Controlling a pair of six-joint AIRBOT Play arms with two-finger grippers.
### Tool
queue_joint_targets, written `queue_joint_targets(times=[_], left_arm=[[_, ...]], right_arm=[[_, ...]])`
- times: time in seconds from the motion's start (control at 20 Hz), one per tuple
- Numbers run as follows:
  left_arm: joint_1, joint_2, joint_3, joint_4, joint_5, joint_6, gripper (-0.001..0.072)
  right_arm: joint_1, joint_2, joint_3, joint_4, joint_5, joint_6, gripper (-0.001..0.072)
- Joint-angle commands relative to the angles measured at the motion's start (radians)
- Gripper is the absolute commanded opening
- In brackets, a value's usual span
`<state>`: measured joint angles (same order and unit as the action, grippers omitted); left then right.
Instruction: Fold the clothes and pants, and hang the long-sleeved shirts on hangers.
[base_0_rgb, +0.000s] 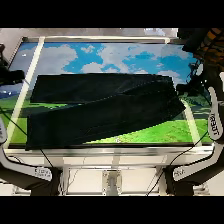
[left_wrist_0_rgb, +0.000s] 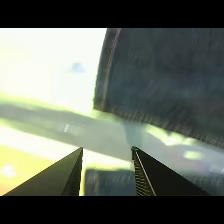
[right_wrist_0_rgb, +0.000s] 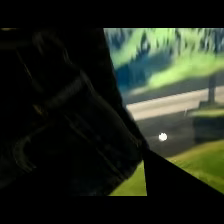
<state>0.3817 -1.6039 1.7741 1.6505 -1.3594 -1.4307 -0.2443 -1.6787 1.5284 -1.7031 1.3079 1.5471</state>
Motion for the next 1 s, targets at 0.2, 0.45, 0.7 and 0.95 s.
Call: queue_joint_targets(times=[0.2, 0.45, 0.7, 0.95], left_arm=[[0.198, 0.383, -0.521, -0.003, 0.143, 0.053, 0.0363], [0.221, 0.498, -0.637, -0.008, 0.145, 0.051, 0.0363], [0.22, 0.544, -0.672, -0.05, 0.127, 0.051, 0.0363], [0.22, 0.546, -0.686, -0.086, 0.128, 0.051, 0.0363]], right_arm=[[-0.042, 0.05, -0.25, 0.006, -0.052, -0.023, 0.0448], [-0.042, 0.049, -0.257, 0.053, -0.127, -0.022, 0.0444], [-0.042, 0.054, -0.258, 0.072, -0.087, -0.023, 0.0032], [-0.043, 0.204, -0.258, -0.171, 0.193, -0.012, 0.003]])
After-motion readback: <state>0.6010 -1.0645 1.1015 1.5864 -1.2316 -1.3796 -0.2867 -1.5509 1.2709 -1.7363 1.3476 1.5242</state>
